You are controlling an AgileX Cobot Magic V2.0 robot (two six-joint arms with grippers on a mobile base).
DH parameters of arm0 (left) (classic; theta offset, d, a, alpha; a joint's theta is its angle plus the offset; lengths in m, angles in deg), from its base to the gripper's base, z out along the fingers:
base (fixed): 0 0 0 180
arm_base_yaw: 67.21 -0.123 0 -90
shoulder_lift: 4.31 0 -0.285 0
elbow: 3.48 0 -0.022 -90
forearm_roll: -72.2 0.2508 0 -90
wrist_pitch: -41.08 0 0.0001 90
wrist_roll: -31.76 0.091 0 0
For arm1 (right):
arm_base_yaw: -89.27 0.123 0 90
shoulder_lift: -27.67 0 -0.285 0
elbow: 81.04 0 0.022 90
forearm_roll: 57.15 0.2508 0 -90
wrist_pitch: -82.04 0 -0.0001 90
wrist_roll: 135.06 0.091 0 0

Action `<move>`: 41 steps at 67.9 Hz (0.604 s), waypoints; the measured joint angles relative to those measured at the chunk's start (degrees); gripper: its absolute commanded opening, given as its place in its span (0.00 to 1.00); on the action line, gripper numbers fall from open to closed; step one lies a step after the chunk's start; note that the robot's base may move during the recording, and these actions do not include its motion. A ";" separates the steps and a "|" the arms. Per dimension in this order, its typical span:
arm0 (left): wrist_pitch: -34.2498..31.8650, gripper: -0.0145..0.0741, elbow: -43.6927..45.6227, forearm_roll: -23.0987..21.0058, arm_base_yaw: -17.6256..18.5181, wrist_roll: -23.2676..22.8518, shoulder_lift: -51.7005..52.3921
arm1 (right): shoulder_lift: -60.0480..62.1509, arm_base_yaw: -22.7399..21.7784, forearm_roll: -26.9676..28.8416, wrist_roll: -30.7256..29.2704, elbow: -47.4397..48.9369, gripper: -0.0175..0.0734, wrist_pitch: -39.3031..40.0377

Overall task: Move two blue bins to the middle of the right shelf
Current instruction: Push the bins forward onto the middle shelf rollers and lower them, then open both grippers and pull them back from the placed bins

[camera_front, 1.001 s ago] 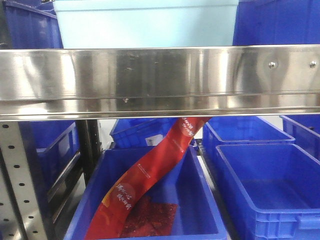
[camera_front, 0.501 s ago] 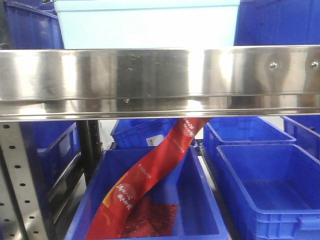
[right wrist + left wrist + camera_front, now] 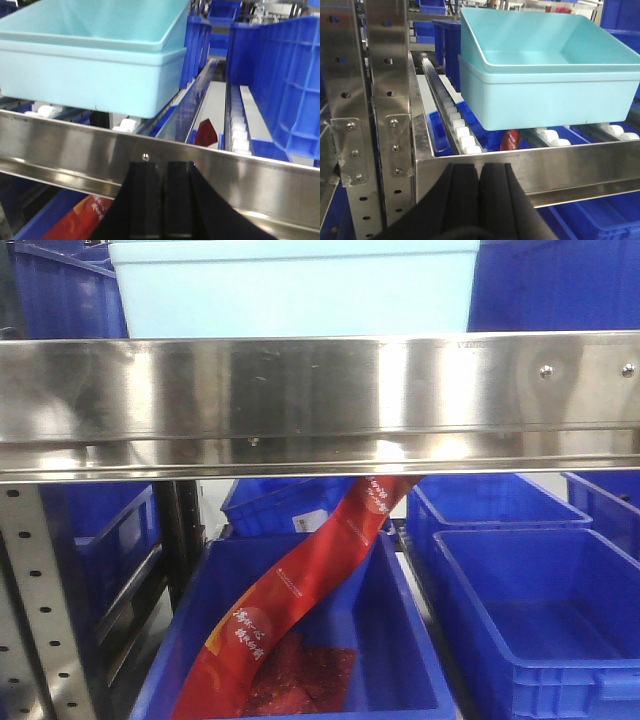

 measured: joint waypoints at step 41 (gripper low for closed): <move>0.14 0.04 0.00 -2.44 -0.70 0.72 0.64 | 0.22 0.00 -0.11 0.00 -0.03 0.01 0.56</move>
